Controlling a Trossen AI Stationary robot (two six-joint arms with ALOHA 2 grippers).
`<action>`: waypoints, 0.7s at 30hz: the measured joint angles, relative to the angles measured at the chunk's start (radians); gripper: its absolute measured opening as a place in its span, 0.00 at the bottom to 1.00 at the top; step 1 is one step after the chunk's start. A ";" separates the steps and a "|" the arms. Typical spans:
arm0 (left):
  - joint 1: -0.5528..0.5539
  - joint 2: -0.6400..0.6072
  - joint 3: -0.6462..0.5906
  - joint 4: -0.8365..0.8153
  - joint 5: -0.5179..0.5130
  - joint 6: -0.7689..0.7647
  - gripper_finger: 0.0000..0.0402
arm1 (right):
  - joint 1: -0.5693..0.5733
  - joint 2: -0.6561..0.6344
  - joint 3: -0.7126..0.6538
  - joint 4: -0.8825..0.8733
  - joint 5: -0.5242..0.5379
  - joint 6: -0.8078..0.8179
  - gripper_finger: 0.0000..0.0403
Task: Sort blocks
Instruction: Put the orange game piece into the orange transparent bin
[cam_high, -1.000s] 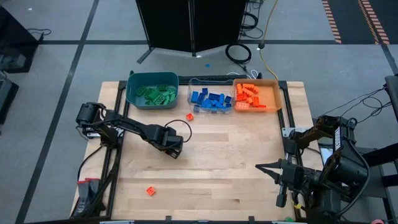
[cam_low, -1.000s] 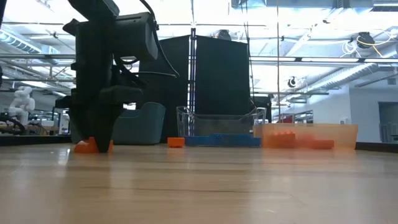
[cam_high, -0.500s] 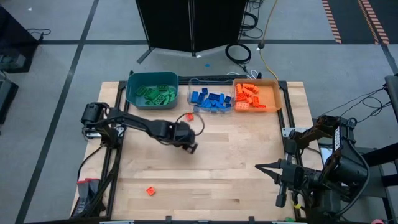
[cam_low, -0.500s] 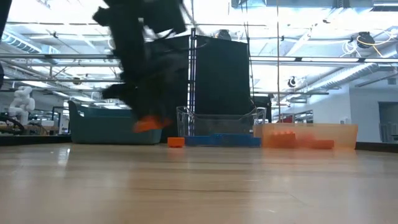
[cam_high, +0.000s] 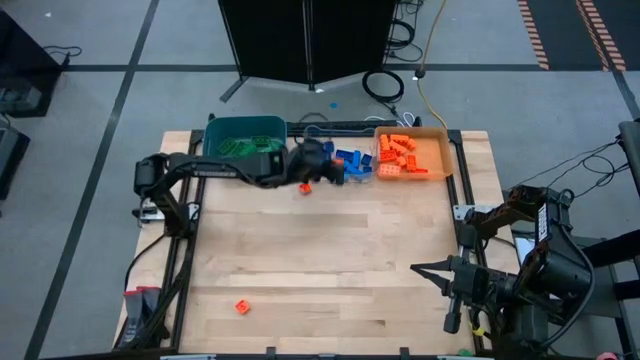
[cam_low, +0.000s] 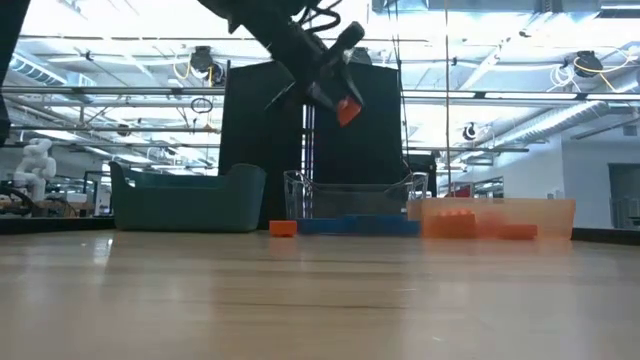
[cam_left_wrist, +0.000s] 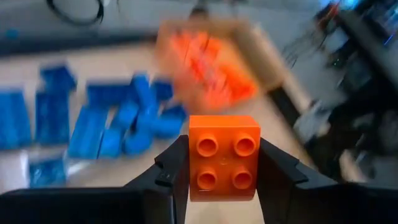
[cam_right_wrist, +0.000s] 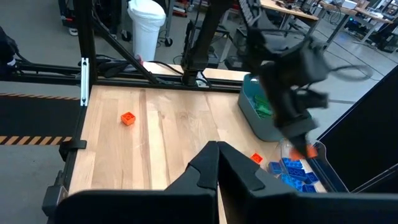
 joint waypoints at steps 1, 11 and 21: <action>0.012 0.004 0.015 0.021 -0.006 0.010 0.32 | 0.000 0.000 0.000 0.000 0.000 0.000 0.00; 0.058 0.274 0.363 0.036 0.040 0.109 0.32 | 0.000 0.000 0.000 -0.004 0.000 -0.013 0.00; 0.095 0.605 0.731 0.092 0.044 0.128 0.32 | 0.002 0.000 0.000 -0.005 -0.052 0.001 0.00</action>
